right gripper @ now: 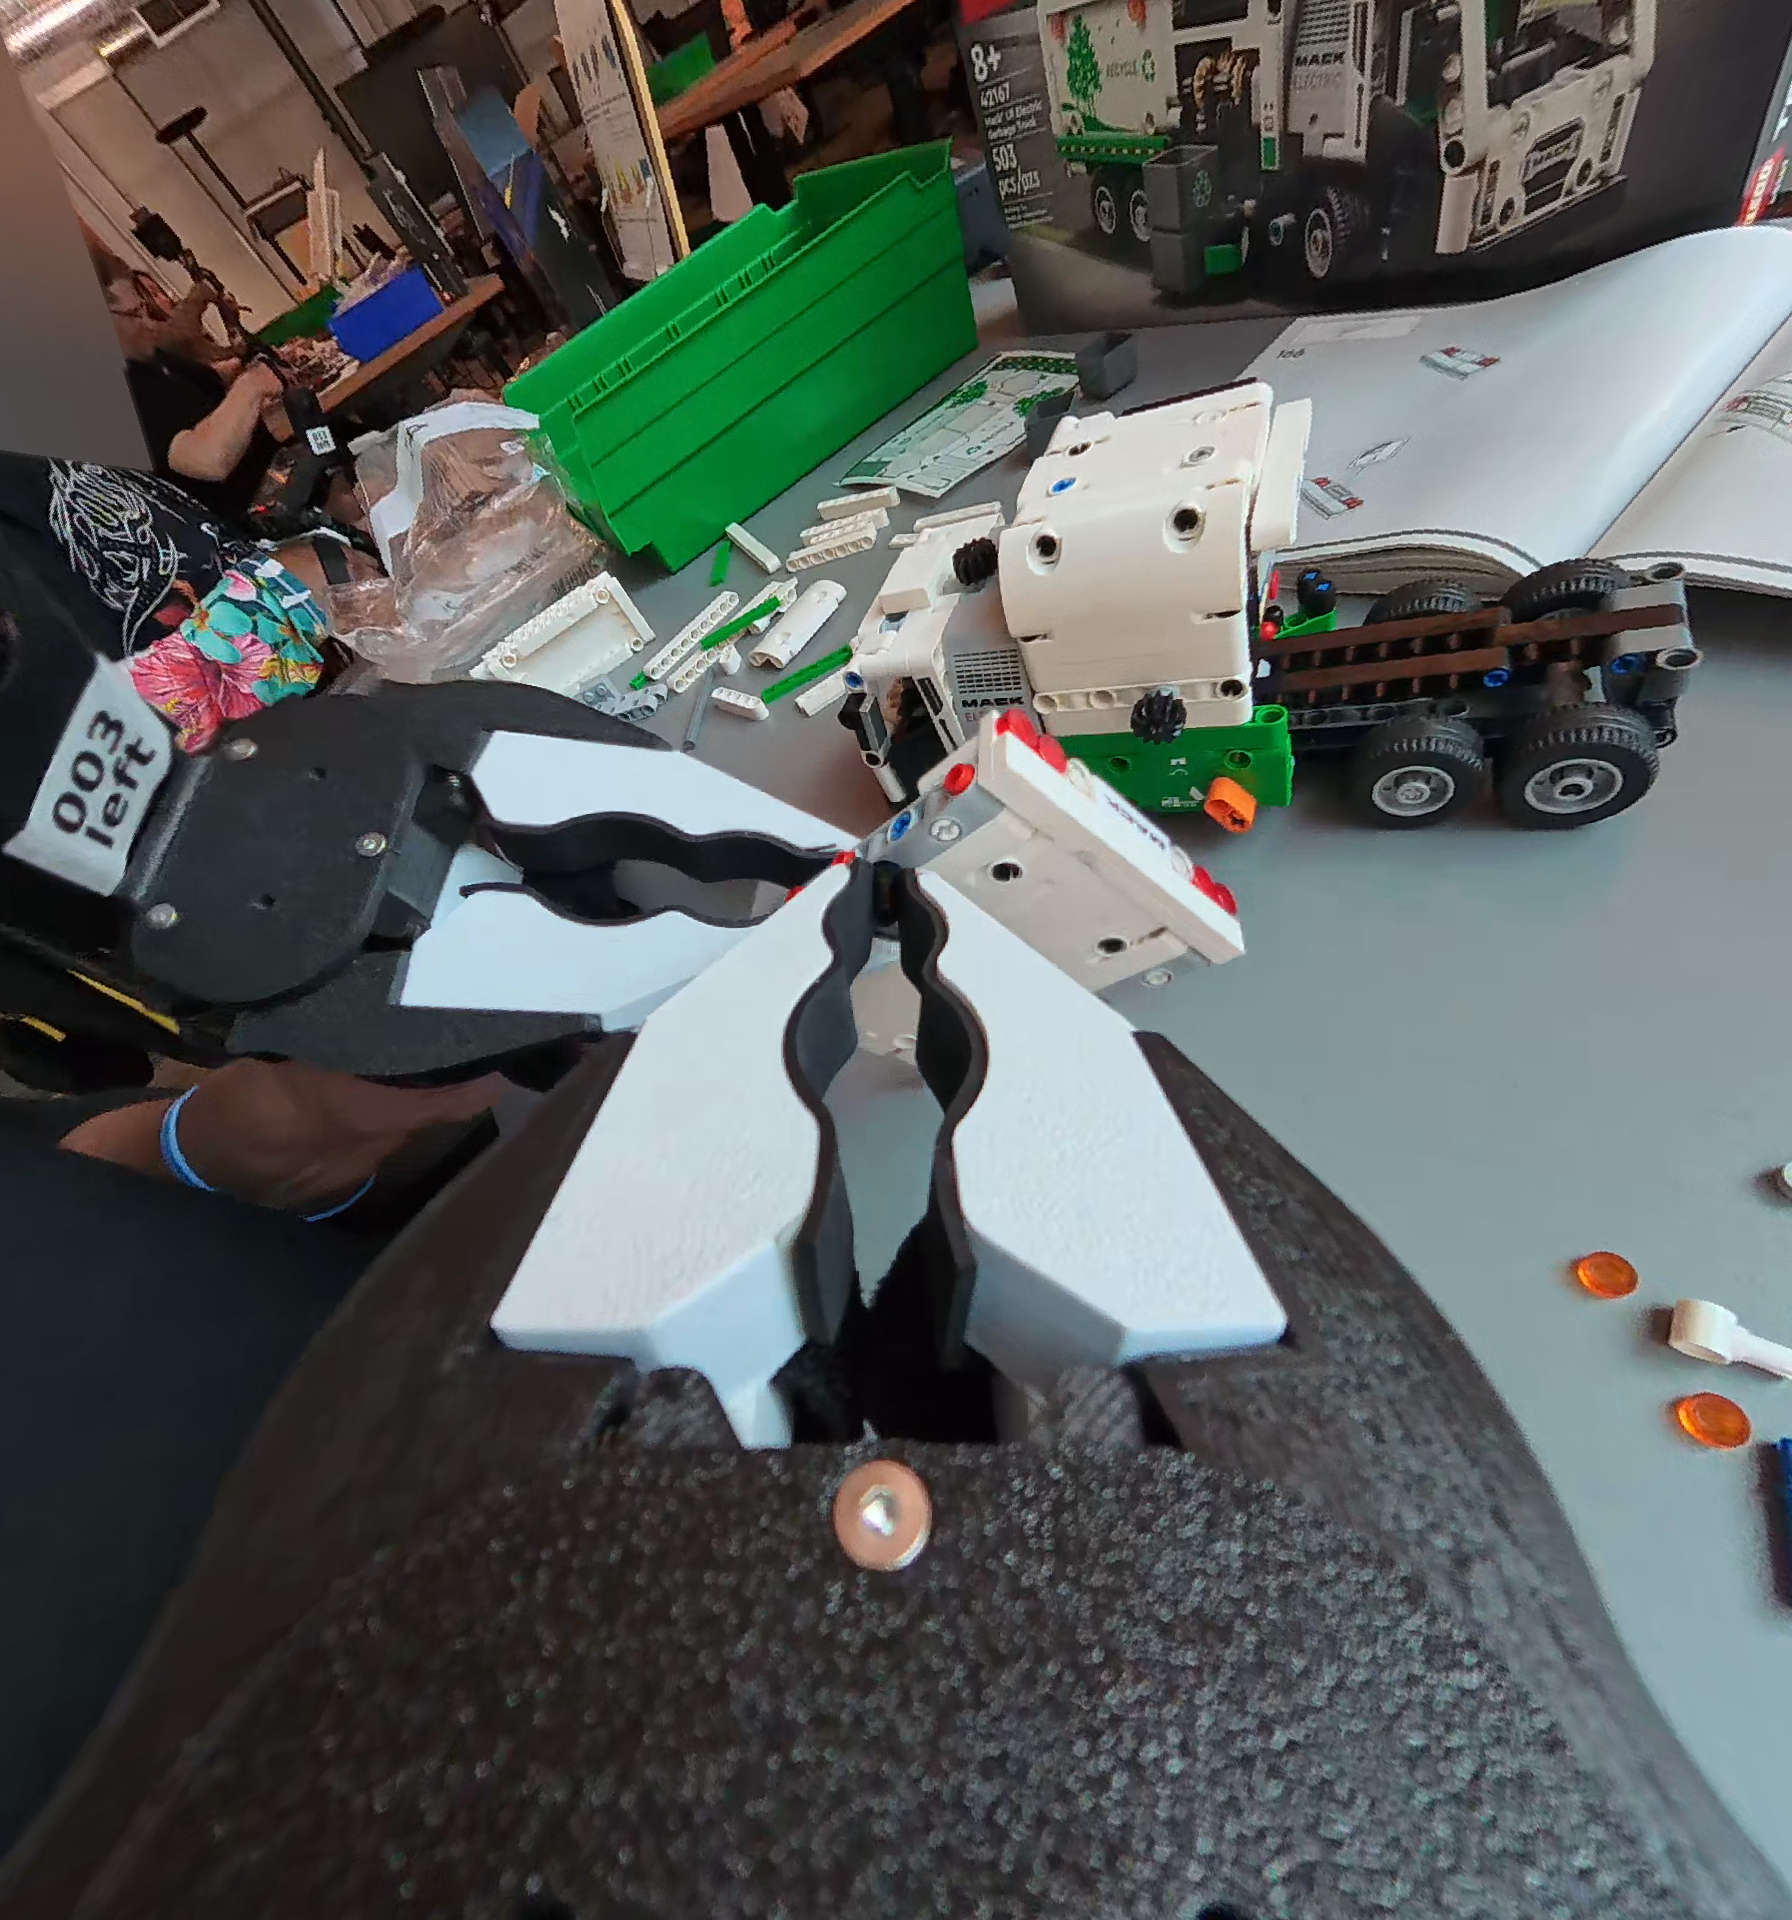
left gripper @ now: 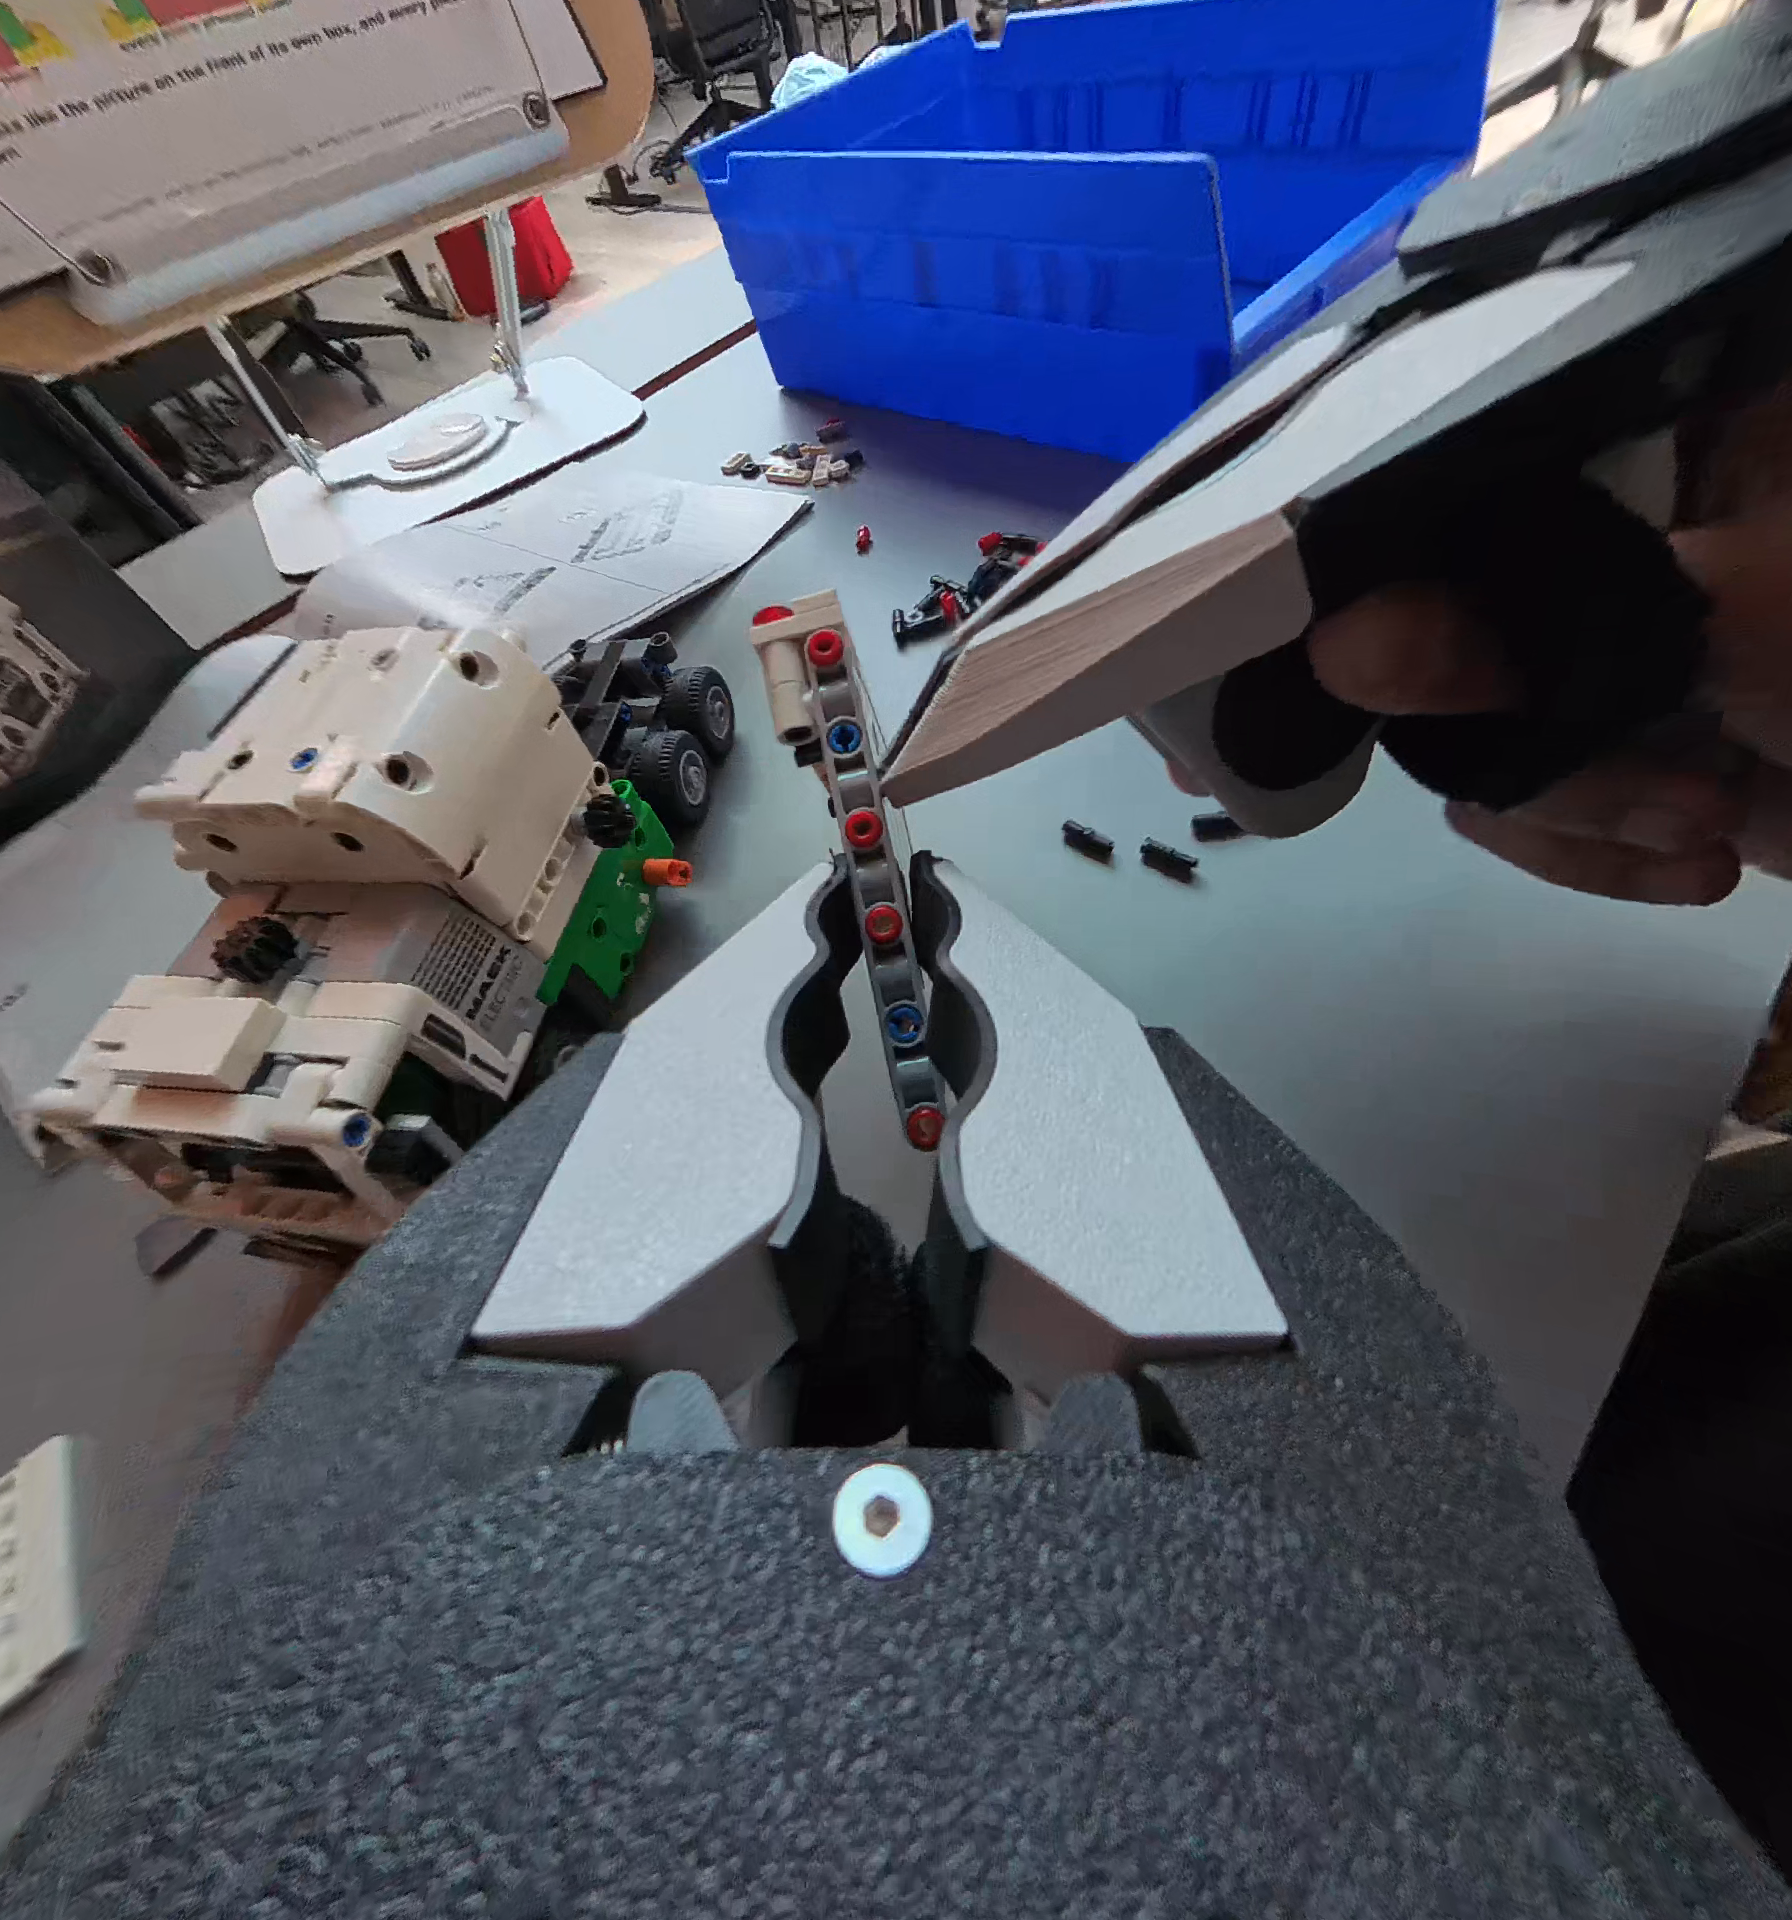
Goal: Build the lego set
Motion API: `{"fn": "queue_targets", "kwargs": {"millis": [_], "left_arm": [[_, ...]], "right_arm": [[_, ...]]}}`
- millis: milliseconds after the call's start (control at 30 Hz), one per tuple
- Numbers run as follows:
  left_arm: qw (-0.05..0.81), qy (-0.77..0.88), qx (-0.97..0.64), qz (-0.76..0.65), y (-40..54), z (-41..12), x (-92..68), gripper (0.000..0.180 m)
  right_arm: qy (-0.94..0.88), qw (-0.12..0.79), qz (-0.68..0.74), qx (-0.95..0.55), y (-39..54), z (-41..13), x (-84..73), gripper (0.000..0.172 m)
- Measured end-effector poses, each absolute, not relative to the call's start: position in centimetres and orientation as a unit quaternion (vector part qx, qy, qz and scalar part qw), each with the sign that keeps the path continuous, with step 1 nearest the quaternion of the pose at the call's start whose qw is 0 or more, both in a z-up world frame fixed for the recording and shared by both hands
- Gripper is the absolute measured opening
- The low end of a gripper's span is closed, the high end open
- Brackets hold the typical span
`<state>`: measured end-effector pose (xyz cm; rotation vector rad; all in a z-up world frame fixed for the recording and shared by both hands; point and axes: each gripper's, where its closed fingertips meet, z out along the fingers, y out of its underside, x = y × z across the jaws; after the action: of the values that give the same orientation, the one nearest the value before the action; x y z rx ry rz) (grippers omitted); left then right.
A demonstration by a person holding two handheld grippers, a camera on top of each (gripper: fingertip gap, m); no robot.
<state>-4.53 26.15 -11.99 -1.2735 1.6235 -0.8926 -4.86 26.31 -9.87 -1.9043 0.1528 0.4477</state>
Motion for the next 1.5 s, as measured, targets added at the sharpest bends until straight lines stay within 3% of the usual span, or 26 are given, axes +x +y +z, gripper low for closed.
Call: {"fn": "queue_targets", "kwargs": {"millis": [133, 467, 800, 1200, 1500], "left_arm": [[0.384, 0.615, -0.543, -0.423, 25.8, -11.9, -4.4, 0.007], [0.416, 0.655, -0.505, -0.378, 26.1, -12.1, -4.4, 0.008], [0.218, 0.482, -0.637, -0.561, 25.5, -12.1, -4.6, 0.006], [0.104, 0.365, -0.671, -0.637, 25.9, -12.8, -5.5, 0.007], [0.002, 0.264, -0.64, -0.721, 26.7, -11.1, -6.5, 0.006]], "right_arm": [[0.054, 0.563, 0.166, -0.808, 26.4, -9.9, -4.8, 0.003], [0.064, 0.546, 0.224, -0.805, 26.3, -10.2, -4.8, 0.003], [0.02, 0.49, 0.108, -0.865, 26.9, -10.5, -4.9, 0.004], [-0.068, 0.404, 0.028, -0.912, 27.5, -11.8, -5.8, 0.004], [-0.13, 0.414, 0.033, -0.901, 28.5, -10.4, -6.8, 0.008]]}}
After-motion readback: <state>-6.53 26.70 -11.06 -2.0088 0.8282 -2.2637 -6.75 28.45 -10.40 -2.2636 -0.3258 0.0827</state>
